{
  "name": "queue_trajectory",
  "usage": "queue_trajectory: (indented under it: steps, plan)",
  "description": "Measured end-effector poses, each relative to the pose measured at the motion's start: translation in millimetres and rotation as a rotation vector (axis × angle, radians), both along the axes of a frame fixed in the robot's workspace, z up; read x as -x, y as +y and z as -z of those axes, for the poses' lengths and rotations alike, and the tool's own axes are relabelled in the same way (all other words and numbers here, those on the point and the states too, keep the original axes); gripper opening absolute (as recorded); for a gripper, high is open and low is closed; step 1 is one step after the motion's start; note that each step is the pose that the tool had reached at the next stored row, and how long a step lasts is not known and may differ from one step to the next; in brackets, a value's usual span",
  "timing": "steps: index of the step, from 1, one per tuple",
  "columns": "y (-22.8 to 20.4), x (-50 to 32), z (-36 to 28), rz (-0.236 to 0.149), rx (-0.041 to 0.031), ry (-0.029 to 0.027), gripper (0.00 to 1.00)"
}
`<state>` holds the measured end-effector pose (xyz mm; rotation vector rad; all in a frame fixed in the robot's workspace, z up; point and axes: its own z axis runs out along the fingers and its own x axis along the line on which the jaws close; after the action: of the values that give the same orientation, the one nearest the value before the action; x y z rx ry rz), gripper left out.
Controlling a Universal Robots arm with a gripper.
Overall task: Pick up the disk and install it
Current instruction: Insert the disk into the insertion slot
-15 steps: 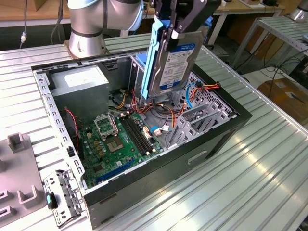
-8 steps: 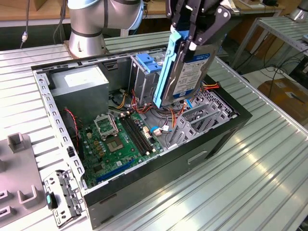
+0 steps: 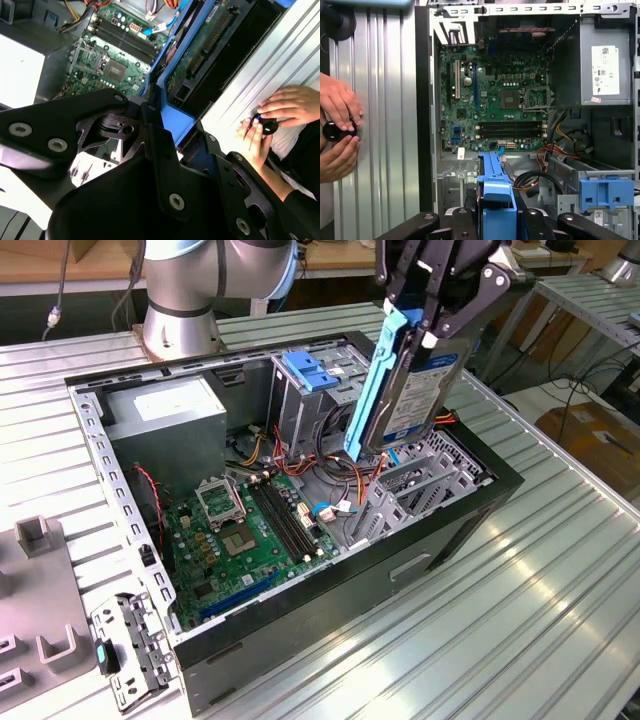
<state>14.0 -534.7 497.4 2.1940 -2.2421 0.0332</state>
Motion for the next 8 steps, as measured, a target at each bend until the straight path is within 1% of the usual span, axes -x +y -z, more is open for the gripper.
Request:
queue_trajectory:
  steps: [4,5,6,8]
  plan:
    - [-0.5,-15.3,5.2,0.000,0.0013,0.0000,0.37]
    - [-2.0,-17.6,6.6,0.000,0.0016,0.0000,0.37]
    - [-6.5,-20.1,9.4,0.000,0.0014,0.0000,0.37]
    - [-10.8,-23.2,12.0,0.000,0.0014,0.0000,0.37]
